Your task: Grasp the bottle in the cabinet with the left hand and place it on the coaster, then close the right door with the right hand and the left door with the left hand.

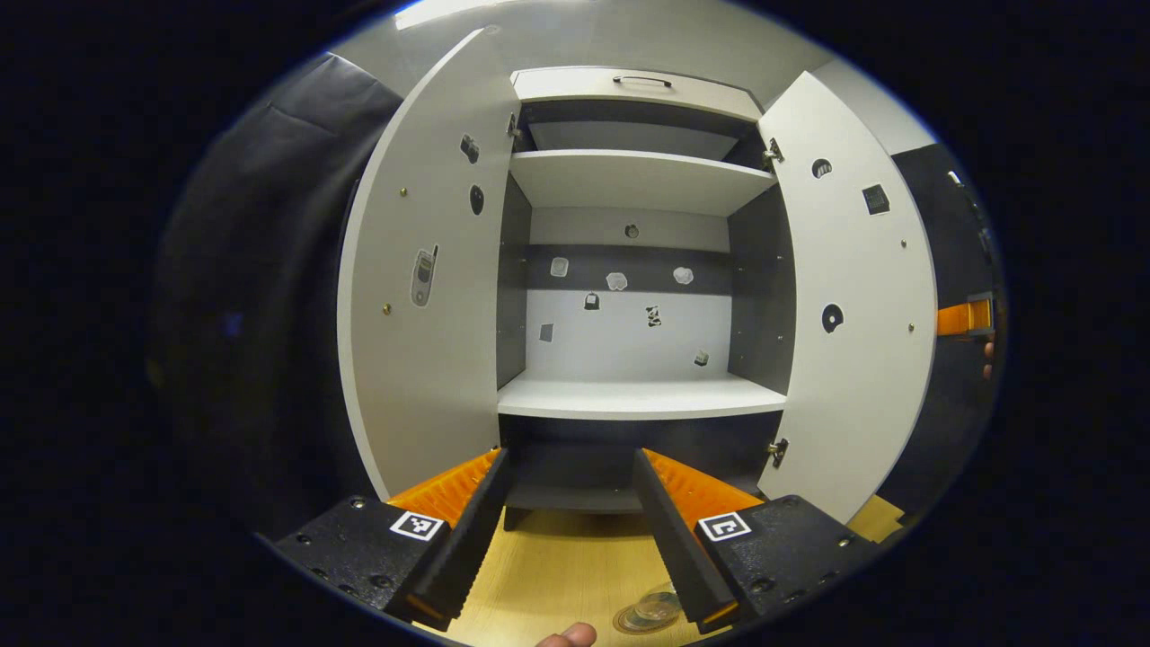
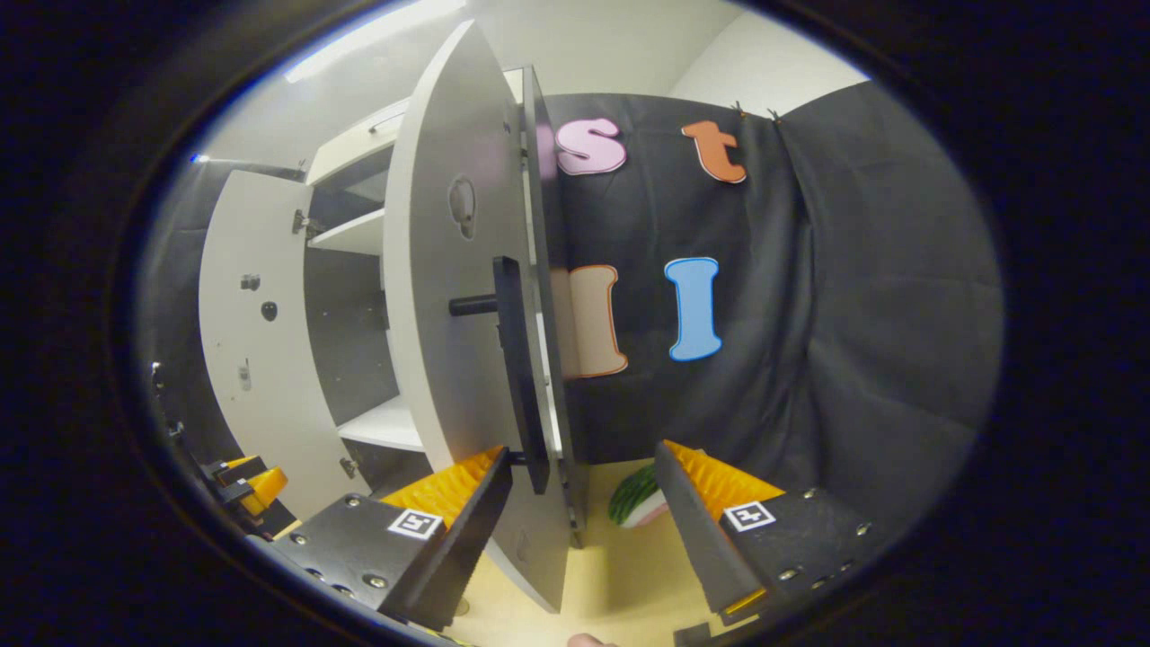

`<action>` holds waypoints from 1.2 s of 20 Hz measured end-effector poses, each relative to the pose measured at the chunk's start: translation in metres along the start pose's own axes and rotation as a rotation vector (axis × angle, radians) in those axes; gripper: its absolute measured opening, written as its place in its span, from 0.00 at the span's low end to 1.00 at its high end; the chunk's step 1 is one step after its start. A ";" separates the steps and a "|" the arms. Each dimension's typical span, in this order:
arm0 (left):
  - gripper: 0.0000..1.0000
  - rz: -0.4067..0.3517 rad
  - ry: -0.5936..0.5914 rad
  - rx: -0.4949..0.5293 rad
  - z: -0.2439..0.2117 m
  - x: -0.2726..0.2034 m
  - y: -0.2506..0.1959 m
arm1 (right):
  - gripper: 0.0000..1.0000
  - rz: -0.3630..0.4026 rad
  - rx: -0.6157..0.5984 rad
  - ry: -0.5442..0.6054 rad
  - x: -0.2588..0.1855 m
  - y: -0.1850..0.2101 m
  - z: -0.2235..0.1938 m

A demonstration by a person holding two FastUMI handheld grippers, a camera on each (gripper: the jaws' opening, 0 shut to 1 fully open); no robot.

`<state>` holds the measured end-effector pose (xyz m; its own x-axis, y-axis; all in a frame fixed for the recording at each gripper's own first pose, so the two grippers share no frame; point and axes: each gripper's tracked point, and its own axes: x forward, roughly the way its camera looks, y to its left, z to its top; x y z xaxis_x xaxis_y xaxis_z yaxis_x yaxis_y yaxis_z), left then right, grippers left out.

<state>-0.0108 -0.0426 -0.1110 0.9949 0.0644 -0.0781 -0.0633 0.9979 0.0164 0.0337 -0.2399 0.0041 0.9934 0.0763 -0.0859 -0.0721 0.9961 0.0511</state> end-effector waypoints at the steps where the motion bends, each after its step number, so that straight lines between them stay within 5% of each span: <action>1: 0.88 -0.006 0.005 -0.004 -0.001 0.000 -0.002 | 0.98 0.011 -0.019 -0.005 0.001 0.005 0.001; 11: 0.88 0.014 0.039 -0.047 -0.006 -0.004 0.010 | 0.98 0.165 -0.002 -0.004 0.020 0.087 -0.010; 24: 0.88 0.095 -0.019 -0.056 0.021 -0.026 0.063 | 1.00 0.205 -0.031 -0.052 0.084 0.175 -0.013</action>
<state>-0.0392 0.0183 -0.0867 0.9855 0.1586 -0.0597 -0.1608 0.9864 -0.0334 0.1036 -0.0589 -0.0068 0.9608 0.2760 -0.0251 -0.2752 0.9609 0.0314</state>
